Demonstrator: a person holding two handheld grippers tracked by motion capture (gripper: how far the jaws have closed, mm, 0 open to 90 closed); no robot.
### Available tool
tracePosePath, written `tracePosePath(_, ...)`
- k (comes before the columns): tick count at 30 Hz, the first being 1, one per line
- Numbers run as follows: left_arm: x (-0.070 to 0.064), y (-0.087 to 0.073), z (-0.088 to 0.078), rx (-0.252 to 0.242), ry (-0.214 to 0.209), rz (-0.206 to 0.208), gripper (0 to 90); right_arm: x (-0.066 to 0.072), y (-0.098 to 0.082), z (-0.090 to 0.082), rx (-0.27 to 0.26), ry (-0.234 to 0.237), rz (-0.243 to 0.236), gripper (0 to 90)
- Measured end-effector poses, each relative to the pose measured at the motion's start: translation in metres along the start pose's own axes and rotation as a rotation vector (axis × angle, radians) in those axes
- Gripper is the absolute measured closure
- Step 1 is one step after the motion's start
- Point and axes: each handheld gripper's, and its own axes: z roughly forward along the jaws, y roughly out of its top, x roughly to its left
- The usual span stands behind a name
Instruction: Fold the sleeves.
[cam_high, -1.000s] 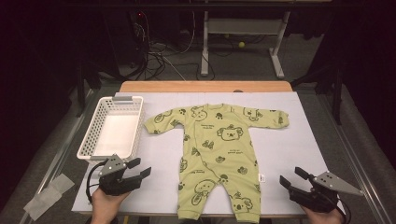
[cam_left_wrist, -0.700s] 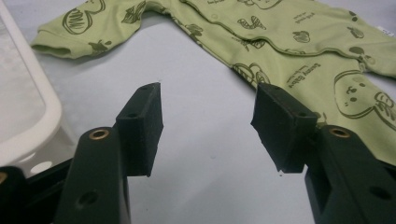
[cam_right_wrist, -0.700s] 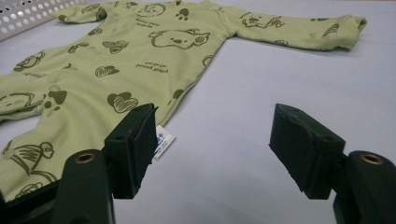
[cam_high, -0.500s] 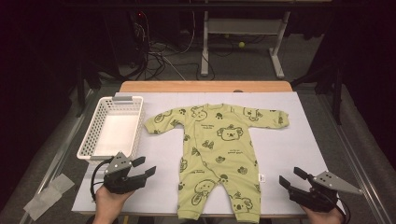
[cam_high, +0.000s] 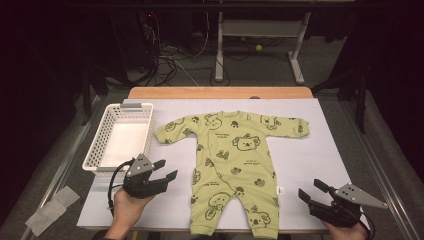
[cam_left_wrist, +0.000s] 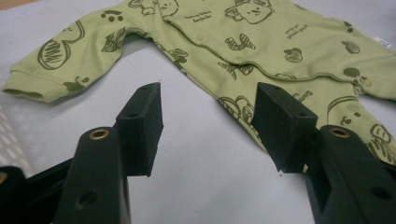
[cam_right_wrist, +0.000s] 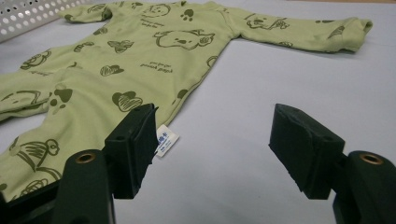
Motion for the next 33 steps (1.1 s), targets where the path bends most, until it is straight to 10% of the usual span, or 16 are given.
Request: tracePosePath(33, 0.003, 0.047, 0.035, 0.021, -0.010, 0.013, 41.4, 0.000, 0.000, -0.002, -0.018, -0.006, 0.005, 32.6)
